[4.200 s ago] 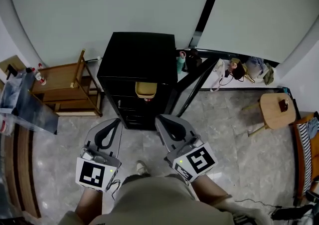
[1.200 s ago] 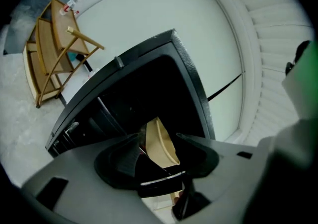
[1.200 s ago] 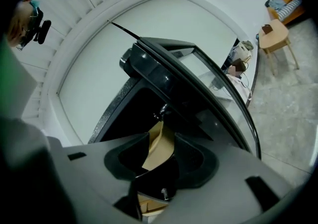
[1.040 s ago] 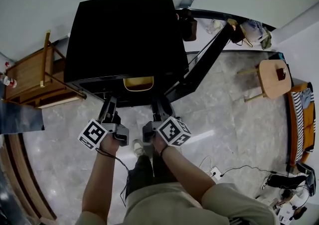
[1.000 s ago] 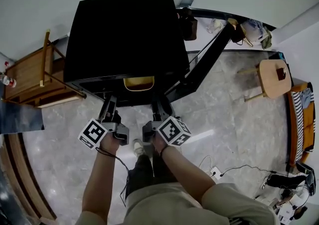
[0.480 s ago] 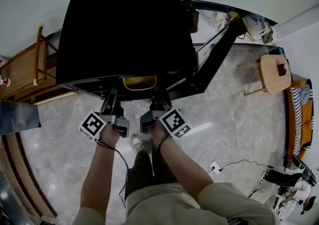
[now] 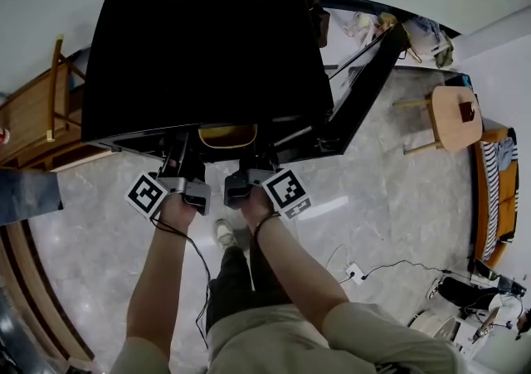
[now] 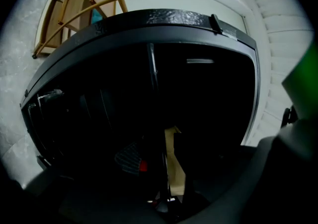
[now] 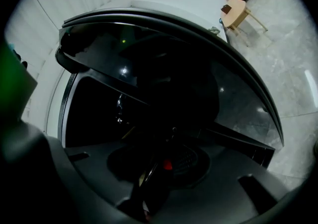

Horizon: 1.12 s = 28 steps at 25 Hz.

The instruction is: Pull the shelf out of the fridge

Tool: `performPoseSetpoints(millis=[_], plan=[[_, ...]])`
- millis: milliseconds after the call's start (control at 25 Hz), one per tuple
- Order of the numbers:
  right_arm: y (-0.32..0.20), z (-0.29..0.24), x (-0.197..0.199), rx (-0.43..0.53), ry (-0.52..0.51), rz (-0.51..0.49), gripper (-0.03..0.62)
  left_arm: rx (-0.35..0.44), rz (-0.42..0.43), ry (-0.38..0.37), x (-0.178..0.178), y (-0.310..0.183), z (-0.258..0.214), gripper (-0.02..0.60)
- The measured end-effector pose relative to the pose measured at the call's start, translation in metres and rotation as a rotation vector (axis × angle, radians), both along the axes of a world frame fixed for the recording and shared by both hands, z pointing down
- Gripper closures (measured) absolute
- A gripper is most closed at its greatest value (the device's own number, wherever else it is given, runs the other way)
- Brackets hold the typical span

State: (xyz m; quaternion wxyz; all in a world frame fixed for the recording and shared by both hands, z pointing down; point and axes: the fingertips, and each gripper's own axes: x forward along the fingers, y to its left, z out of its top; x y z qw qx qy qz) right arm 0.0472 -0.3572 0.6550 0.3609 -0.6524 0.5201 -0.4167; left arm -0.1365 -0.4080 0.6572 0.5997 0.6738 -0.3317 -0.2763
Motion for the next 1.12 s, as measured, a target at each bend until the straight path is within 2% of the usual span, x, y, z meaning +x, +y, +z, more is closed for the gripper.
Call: performPoseSetpoints(millis=[200,240,360,440,560,840,1120], plan=[[-0.009,0.002,0.008,0.014,-0.015,0.011,0.548,-0.014,-0.039,0.096,-0.011,-0.014,-0.003,0.437],[-0.009,0.002,0.009,0.018,-0.02,0.01,0.549,-0.006,-0.037,0.098,-0.012,-0.016,-0.004,0.448],[-0.008,0.002,0.01,0.028,-0.033,0.009,0.553,-0.007,-0.039,0.079,-0.013,-0.018,-0.004,0.534],[-0.009,0.003,0.01,0.031,-0.04,-0.002,0.556,-0.024,-0.043,0.088,-0.013,-0.018,-0.002,0.561],[-0.008,0.003,0.009,0.032,-0.044,-0.036,0.557,-0.028,-0.042,0.115,-0.013,-0.017,-0.001,0.566],[-0.003,0.004,0.006,0.031,-0.054,-0.057,0.56,-0.024,-0.039,0.123,-0.016,-0.009,0.0,0.568],[0.035,-0.001,-0.002,0.035,-0.062,-0.082,0.562,-0.014,-0.03,0.11,-0.025,0.032,-0.006,0.568]])
